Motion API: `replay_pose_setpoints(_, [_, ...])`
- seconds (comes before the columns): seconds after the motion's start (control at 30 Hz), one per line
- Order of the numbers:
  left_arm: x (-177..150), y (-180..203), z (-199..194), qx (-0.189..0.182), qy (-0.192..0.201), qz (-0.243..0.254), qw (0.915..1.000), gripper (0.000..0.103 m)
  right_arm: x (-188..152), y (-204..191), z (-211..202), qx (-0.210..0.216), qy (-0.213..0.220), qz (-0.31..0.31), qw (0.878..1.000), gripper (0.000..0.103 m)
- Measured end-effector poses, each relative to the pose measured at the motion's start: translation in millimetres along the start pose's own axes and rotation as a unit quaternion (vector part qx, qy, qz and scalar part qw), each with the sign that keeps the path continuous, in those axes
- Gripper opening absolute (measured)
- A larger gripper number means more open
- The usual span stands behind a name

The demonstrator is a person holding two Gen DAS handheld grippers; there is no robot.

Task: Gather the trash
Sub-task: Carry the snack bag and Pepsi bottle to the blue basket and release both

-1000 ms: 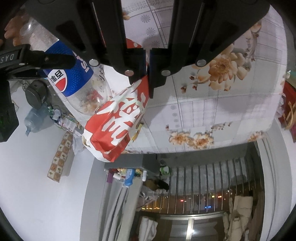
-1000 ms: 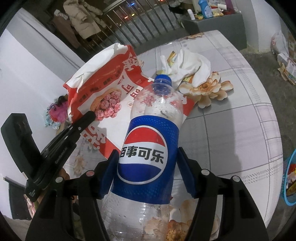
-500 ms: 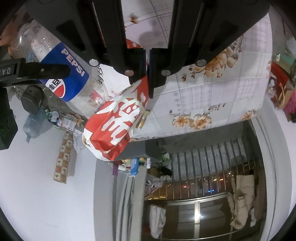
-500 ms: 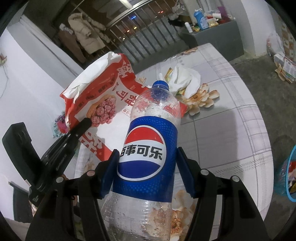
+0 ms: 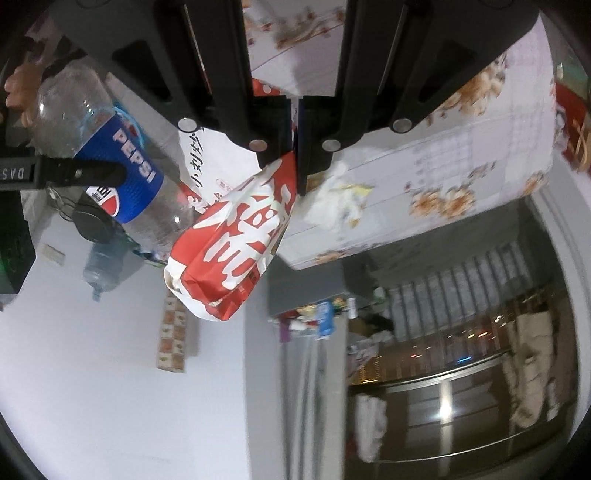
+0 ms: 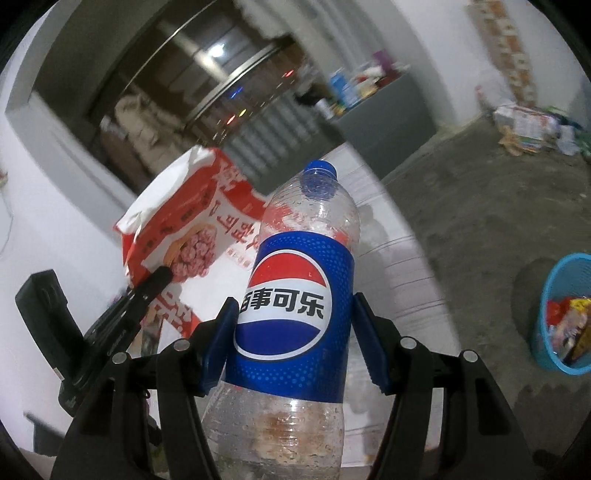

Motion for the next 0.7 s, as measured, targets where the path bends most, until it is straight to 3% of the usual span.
replay_pose_setpoints(0.37, [44,124,53,-0.104,-0.012,0.078,0.9915,0.0,44,107,-86,-0.061,0.117,0.088,0.987,0.061])
replay_pose_setpoints(0.7, [54,238,126,-0.203,-0.076,0.114,0.9694,0.0,52,231,-142,-0.175,0.19,0.174,0.95,0.061])
Point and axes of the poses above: each gripper's, at about its wrist camera, not at the fingertips, and z roughly the way its jaws point, y to its right, x to its top, the point moved 9 cm from there along z, roughly the way its jaws point, and after that the axes turned 8 degrees about z, right-handed, at the moved point
